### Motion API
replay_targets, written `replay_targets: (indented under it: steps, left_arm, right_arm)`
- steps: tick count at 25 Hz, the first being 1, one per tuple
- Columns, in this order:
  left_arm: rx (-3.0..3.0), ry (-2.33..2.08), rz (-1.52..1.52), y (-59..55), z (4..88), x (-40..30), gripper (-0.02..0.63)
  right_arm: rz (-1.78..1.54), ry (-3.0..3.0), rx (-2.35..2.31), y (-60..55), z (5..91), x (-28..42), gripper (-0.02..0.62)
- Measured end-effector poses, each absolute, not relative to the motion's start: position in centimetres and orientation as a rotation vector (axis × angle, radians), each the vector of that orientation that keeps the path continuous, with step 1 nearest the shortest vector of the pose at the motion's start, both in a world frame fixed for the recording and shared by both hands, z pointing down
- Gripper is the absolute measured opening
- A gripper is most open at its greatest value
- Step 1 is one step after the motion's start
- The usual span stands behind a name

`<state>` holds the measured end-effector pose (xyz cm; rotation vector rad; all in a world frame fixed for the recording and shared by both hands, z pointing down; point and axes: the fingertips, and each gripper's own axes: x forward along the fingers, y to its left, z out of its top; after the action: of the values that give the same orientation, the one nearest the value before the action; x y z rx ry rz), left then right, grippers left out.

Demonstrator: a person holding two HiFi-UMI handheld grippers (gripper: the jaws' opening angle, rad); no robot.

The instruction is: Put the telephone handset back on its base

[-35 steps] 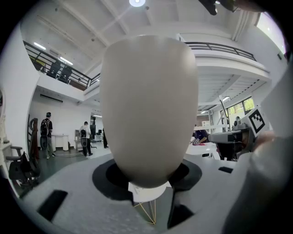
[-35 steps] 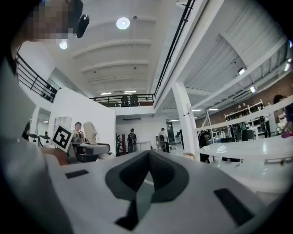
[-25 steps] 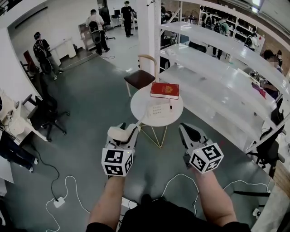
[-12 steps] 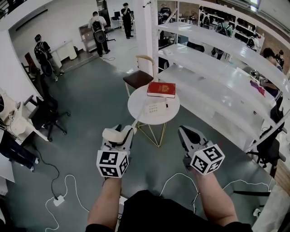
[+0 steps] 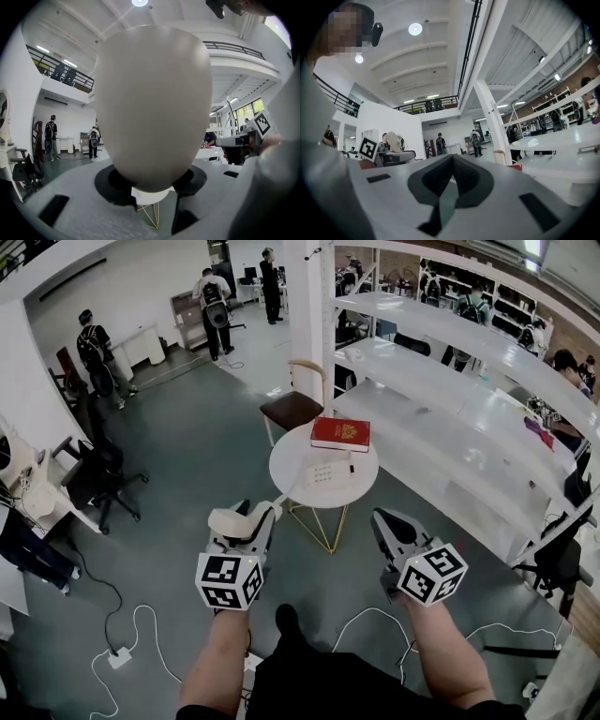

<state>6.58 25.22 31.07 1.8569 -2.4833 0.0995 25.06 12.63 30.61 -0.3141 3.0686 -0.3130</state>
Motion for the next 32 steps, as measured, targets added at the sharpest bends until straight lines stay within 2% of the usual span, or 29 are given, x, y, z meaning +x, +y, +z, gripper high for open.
replay_targets:
  steps: [20, 26, 32]
  left_arm:
    - [1.939, -2.380, 0.068, 14.9, 32.9, -17.3, 0.206]
    - [1.956, -2.364, 0.064, 14.2, 33.2, -22.3, 0.206]
    - [1.966, -2.334, 0.080, 12.4, 34.3, -24.2, 0.206]
  right_arm:
    - [-0.388, 3.121, -0.455, 3.6, 33.7, 1.8, 0.006]
    - [-0.404, 3.123, -0.502, 3.1, 33.8, -1.9, 0.006]
    - [-0.436, 3.108, -0.561, 1.1, 34.7, -2.9, 0.006]
